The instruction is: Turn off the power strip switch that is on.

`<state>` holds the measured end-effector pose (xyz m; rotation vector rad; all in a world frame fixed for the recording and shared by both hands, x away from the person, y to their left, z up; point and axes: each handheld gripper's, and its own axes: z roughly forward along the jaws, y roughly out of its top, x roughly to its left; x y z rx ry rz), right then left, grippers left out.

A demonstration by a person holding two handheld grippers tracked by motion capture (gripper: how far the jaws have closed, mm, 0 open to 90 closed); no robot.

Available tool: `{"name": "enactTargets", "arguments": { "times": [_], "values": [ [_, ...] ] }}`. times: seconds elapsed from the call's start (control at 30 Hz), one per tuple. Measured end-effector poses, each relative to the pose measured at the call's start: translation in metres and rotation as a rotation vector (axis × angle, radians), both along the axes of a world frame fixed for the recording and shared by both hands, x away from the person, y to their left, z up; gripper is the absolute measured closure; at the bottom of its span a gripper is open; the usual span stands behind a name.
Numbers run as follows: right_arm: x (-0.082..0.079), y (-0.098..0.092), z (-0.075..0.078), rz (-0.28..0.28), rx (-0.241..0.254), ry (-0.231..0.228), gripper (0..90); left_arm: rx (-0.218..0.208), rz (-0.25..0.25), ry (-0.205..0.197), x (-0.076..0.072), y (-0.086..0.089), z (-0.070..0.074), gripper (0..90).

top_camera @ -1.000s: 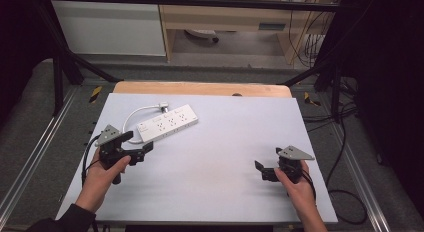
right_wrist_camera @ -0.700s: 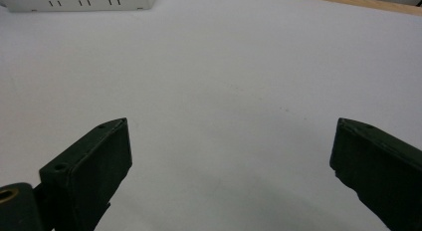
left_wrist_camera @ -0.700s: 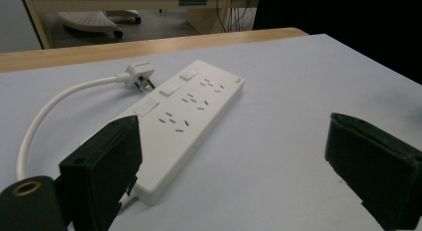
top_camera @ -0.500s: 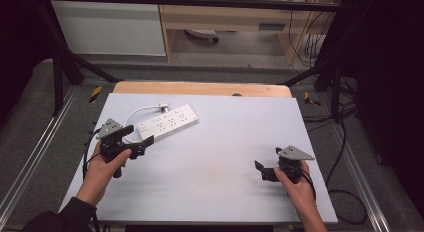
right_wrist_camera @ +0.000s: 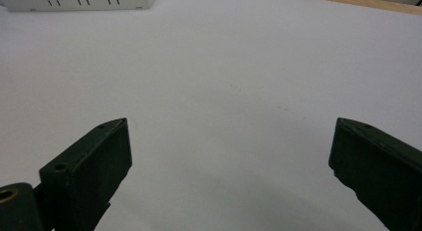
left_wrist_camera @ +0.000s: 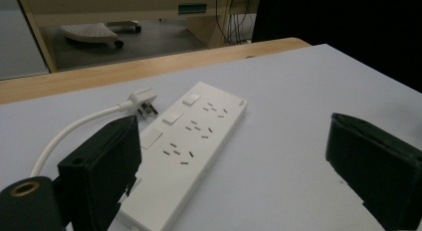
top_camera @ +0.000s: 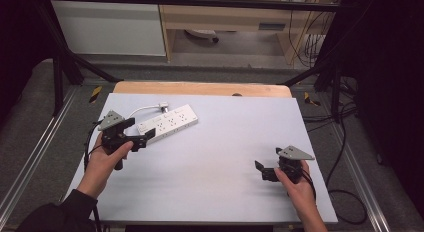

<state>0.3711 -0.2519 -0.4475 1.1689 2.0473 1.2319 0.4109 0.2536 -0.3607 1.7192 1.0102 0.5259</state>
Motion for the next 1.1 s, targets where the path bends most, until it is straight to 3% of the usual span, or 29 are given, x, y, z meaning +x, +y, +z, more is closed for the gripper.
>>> {"name": "enactTargets", "arguments": {
  "times": [0.57,0.67,1.1],
  "values": [
    [0.0,0.0,0.0,0.009,0.004,0.004,3.8,0.008,0.005,-0.025,0.015,0.0,0.014,7.3],
    [0.0,0.0,0.0,0.007,-0.003,0.0,3.9,0.002,0.025,-0.052,0.017,0.001,0.016,7.5],
    [0.0,0.001,0.0,0.011,-0.004,0.003,3.7,0.009,0.046,-0.042,0.035,-0.001,0.017,7.2]
  ]
}}
